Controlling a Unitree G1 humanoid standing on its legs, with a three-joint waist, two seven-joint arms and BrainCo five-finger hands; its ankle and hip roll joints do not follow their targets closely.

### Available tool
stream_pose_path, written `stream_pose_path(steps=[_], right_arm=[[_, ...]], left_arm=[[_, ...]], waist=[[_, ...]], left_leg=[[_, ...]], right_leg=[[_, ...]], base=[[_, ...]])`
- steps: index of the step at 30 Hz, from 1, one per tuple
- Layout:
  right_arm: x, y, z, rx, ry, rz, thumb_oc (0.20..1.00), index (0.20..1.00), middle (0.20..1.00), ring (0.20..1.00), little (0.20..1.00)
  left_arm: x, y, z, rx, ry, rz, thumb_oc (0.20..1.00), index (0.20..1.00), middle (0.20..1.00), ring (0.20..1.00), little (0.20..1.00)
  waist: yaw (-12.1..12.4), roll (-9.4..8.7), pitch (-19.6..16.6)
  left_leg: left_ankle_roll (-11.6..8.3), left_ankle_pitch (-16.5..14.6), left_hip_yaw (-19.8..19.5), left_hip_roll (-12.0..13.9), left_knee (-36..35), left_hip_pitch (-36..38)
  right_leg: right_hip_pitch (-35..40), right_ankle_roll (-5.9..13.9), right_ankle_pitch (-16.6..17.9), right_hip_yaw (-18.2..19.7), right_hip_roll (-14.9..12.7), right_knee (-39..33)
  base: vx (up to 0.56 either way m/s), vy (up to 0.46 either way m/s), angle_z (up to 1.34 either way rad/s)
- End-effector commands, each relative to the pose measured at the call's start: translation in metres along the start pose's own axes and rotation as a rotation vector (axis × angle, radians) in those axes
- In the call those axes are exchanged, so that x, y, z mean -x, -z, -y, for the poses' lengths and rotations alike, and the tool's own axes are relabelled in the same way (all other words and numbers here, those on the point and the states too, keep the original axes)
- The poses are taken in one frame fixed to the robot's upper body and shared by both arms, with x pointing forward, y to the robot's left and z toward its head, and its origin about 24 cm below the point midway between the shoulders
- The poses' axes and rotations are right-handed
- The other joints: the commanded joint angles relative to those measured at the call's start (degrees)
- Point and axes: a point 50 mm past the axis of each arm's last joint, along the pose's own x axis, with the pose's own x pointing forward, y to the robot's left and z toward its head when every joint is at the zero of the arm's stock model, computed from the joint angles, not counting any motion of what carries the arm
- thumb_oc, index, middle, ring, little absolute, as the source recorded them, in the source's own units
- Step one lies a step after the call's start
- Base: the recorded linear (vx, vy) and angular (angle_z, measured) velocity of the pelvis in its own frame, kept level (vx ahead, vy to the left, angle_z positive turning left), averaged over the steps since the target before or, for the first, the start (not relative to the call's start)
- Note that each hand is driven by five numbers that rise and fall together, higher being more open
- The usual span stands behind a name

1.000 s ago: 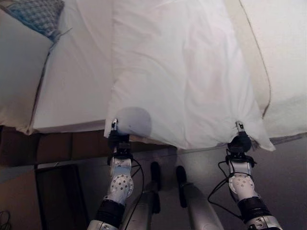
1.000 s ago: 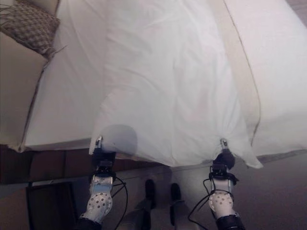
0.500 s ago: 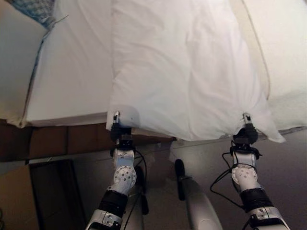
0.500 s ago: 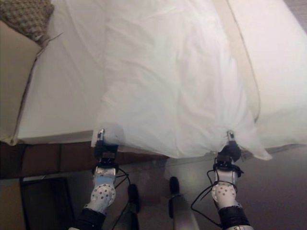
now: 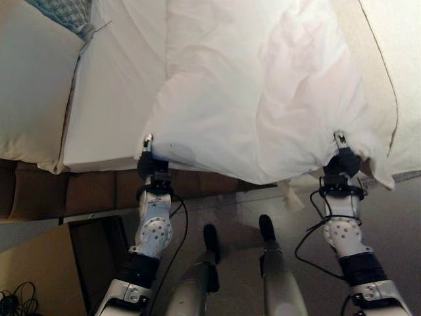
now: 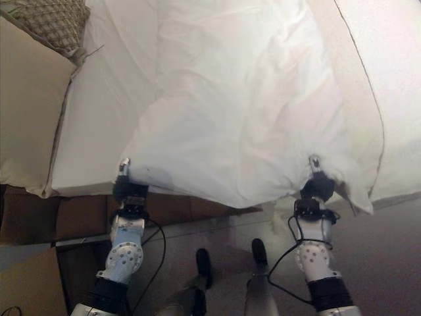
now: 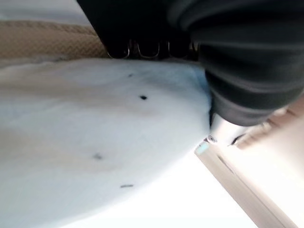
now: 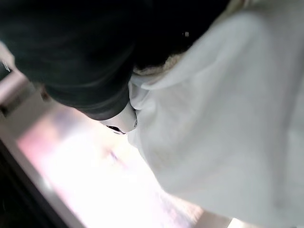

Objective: Make the bed

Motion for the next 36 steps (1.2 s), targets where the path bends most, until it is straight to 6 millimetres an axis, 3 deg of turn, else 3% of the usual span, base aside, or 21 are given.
stream_pose_path(steps=[1, 4, 7, 9, 10, 11, 12, 13, 15, 19, 23, 27, 36], right_arm=[[0.000, -0.022, -0.029, 0.045, -0.154, 0.101, 0.200, 0.200, 0.200, 0.200, 0.200], [0.011, -0.021, -0.027, 0.040, -0.158, 0.095, 0.200, 0.200, 0.200, 0.200, 0.200], [0.027, -0.015, -0.007, 0.050, -0.120, 0.047, 0.200, 0.200, 0.200, 0.200, 0.200], [0.046, 0.000, 0.027, 0.039, -0.004, -0.030, 0.200, 0.200, 0.200, 0.200, 0.200], [0.046, 0.000, 0.028, 0.039, -0.004, -0.030, 0.200, 0.200, 0.200, 0.200, 0.200], [0.053, 0.005, 0.043, 0.053, 0.054, -0.062, 0.200, 0.200, 0.200, 0.200, 0.200], [0.070, 0.016, 0.072, 0.053, 0.174, -0.117, 0.200, 0.200, 0.200, 0.200, 0.200], [0.069, 0.016, 0.072, 0.052, 0.173, -0.117, 0.200, 0.200, 0.200, 0.200, 0.200], [0.094, 0.030, 0.111, 0.063, 0.367, -0.188, 0.200, 0.200, 0.200, 0.200, 0.200], [0.135, 0.036, 0.161, 0.170, 0.640, -0.255, 0.200, 0.200, 0.200, 0.200, 0.200], [0.159, 0.046, 0.177, 0.165, 0.726, -0.344, 0.200, 0.200, 0.200, 0.200, 0.200], [0.198, 0.054, 0.197, 0.227, 0.897, -0.506, 0.200, 0.200, 0.200, 0.200, 0.200], [0.237, 0.062, 0.204, 0.257, 1.030, -0.636, 0.200, 0.200, 0.200, 0.200, 0.200]], left_arm=[[-0.007, -0.080, 0.034, -0.141, 0.219, 0.356, 0.200, 0.200, 0.200, 0.200, 0.200], [0.004, -0.083, 0.012, -0.102, 0.122, 0.374, 0.200, 0.200, 0.200, 0.200, 0.200], [0.019, -0.080, -0.020, -0.097, -0.029, 0.369, 0.200, 0.200, 0.200, 0.200, 0.200], [0.037, -0.066, -0.060, -0.067, -0.219, 0.318, 0.200, 0.200, 0.200, 0.200, 0.200], [0.037, -0.066, -0.061, -0.067, -0.220, 0.318, 0.200, 0.200, 0.200, 0.200, 0.200], [0.045, -0.061, -0.078, -0.080, -0.307, 0.295, 0.200, 0.200, 0.200, 0.200, 0.200], [0.058, -0.049, -0.105, -0.083, -0.429, 0.244, 0.200, 0.200, 0.200, 0.200, 0.200], [0.058, -0.049, -0.105, -0.082, -0.429, 0.244, 0.200, 0.200, 0.200, 0.200, 0.200], [0.076, -0.030, -0.135, -0.067, -0.581, 0.175, 0.200, 0.200, 0.200, 0.200, 0.200], [0.104, -0.004, -0.182, -0.184, -0.782, 0.031, 0.200, 0.200, 0.200, 0.200, 0.200], [0.118, 0.009, -0.201, -0.251, -0.864, -0.048, 0.200, 0.200, 0.200, 0.200, 0.200], [0.144, 0.018, -0.226, -0.318, -1.045, -0.127, 0.200, 0.200, 0.200, 0.200, 0.200], [0.189, 0.024, -0.250, -0.440, -1.229, -0.283, 0.200, 0.200, 0.200, 0.200, 0.200]], waist=[[1.2, -1.48, -4.3], [1.6, -1.42, -4.5], [1.9, -1.18, -4.2], [1.9, -1.04, -3.2], [1.9, -1.02, -3.4], [2.0, -1.02, -3.0], [1.9, -1.13, -2.4], [1.9, -1.14, -2.6], [2.0, -1.33, -2.0], [2.4, -1.72, -1.7], [2.6, -1.63, -1.9], [2.7, -1.53, -2.6], [2.7, -1.58, -3.7]], left_leg=[[-3.94, 0.0, -1.7, 0.8, 0.6, -1.1], [-4.58, 1.5, -2.4, 1.4, -0.7, -1.5], [-4.90, 2.4, -3.1, 1.7, -1.5, -2.1], [-4.91, 2.8, -3.5, 1.8, -2.2, -2.1], [-4.91, 3.0, -3.5, 1.8, -2.3, -2.4], [-4.97, 3.3, -3.6, 1.8, -2.5, -2.5], [-4.89, 3.3, -3.6, 1.9, -3.1, -2.2], [-4.88, 3.5, -3.6, 2.0, -3.1, -2.5], [-4.72, 3.3, -3.5, 2.1, -3.2, -2.3], [-4.55, 3.1, -3.3, 2.2, -3.1, -2.6], [-4.64, 3.3, -3.3, 2.3, -3.9, -2.2], [-4.73, 3.4, -3.3, 2.6, -4.9, -1.2], [-4.84, 3.5, -3.1, 2.9, -5.9, 0.3]], right_leg=[[0.3, 1.76, 3.4, -0.6, -0.2, -3.3], [0.7, 1.36, 3.2, -1.6, 0.2, -4.2], [0.3, 1.07, 3.0, -2.5, 0.4, -4.1], [0.4, 1.07, 3.2, -3.1, 0.2, -4.5], [0.2, 1.06, 3.4, -3.1, 0.2, -4.6], [0.1, 1.09, 3.5, -3.3, 0.2, -4.7], [0.3, 1.17, 3.6, -3.5, 0.1, -5.0], [0.1, 1.17, 3.8, -3.4, 0.1, -5.1], [0.4, 1.24, 3.9, -3.8, -0.2, -5.4], [0.1, 1.30, 4.2, -3.8, -0.5, -5.2], [0.5, 1.40, 4.5, -3.9, -0.8, -5.9], [1.3, 1.42, 4.7, -4.0, -1.0, -6.7], [2.6, 1.48, 4.6, -4.1, -1.3, -7.4]], base=[[-0.01, -0.130, 0.11], [-0.01, -0.122, 0.05], [-0.02, -0.062, 0.06], [-0.02, -0.016, 0.15], [-0.03, 0.001, 0.14], [-0.01, 0.013, 0.08], [-0.01, 0.013, 0.07], [0.00, 0.012, 0.05], [0.00, 0.000, 0.00], [-0.01, 0.015, 0.06], [0.00, 0.006, 0.03], [0.00, 0.000, 0.00], [0.01, -0.004, 0.02]])
